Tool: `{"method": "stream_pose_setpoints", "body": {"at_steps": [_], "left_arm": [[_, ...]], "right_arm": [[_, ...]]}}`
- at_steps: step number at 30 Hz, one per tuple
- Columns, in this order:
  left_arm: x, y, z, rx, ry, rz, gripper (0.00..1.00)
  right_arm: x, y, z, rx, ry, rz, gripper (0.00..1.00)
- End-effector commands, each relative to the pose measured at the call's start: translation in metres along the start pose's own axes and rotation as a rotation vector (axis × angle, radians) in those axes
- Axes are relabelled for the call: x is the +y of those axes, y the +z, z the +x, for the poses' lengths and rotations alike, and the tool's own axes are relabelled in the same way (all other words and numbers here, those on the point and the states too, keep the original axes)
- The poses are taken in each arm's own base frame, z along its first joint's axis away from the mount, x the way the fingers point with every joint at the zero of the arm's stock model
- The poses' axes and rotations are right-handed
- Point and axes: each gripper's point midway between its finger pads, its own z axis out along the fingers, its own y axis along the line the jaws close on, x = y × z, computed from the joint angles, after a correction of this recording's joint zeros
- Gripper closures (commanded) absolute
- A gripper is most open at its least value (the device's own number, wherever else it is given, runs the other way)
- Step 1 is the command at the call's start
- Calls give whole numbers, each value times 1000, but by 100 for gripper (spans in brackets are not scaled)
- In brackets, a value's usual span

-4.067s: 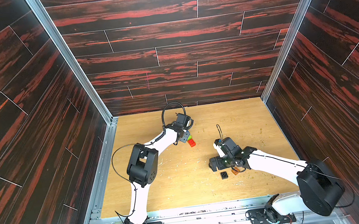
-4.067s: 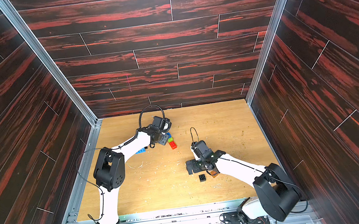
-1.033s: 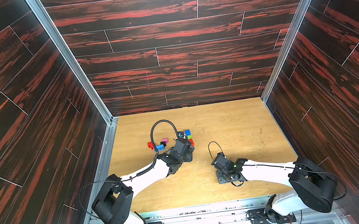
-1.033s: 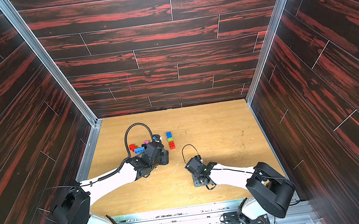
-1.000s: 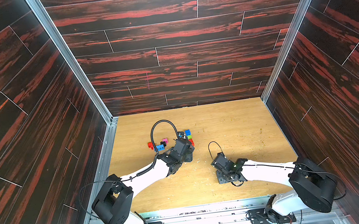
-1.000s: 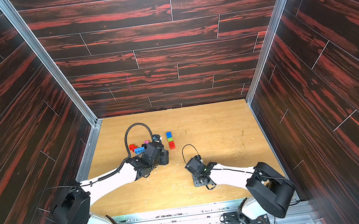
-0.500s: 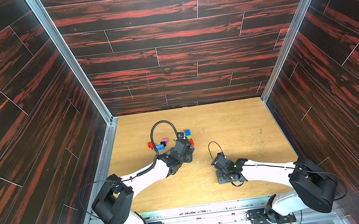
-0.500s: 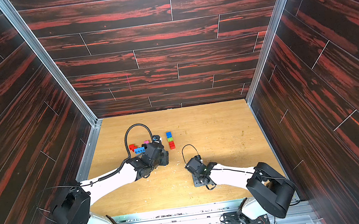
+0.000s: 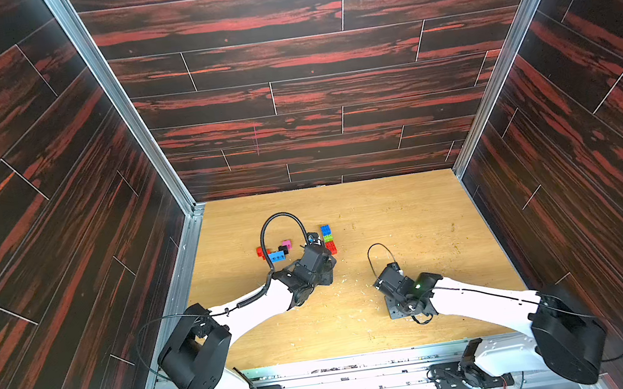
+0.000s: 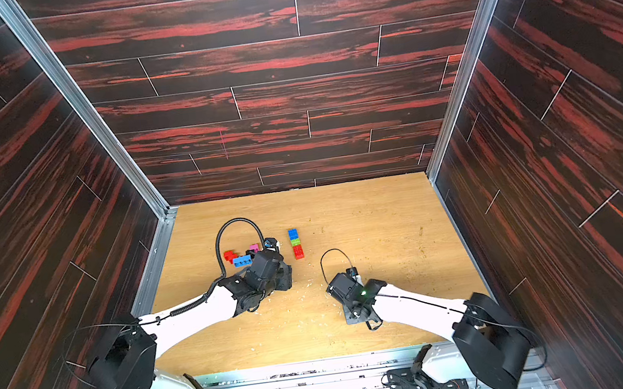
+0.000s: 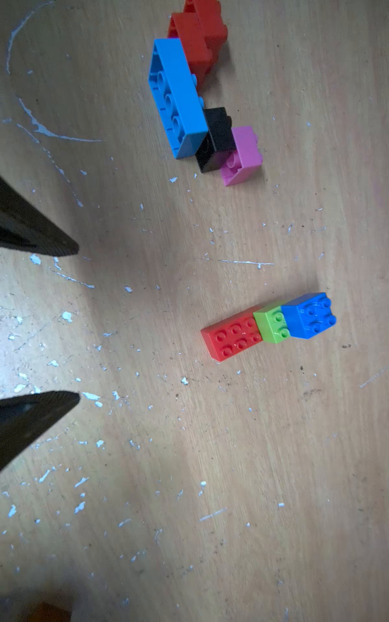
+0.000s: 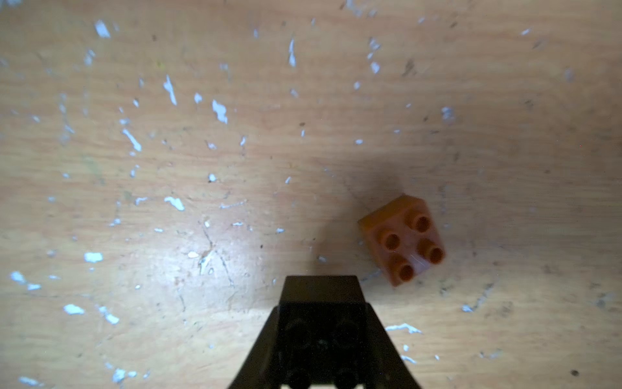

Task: Assemble the letter v with lego
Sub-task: Pick up the lego brick from the center of the board.

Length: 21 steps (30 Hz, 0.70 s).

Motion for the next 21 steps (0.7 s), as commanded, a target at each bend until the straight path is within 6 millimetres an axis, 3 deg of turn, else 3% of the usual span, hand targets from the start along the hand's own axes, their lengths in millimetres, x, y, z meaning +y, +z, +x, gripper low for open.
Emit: {"method": "stream_pose_setpoints", "body": {"at_steps": [1,7,11,21], "left_arm": [[-4,-10,-6,-31,-13,31,34],[-8,-13,-6,-30,-10,62,34],[-7,-17,-4,-35,-5,69,34],[-6,-17,5,-17,-6,81,34]], "right_arm": [[-23,-4,4,37,45,90,71],[-52,3,-2,40,163,196,72],[-55,4,-7,14,218,169,73],[-77,25,3,93,283,240,73]]}}
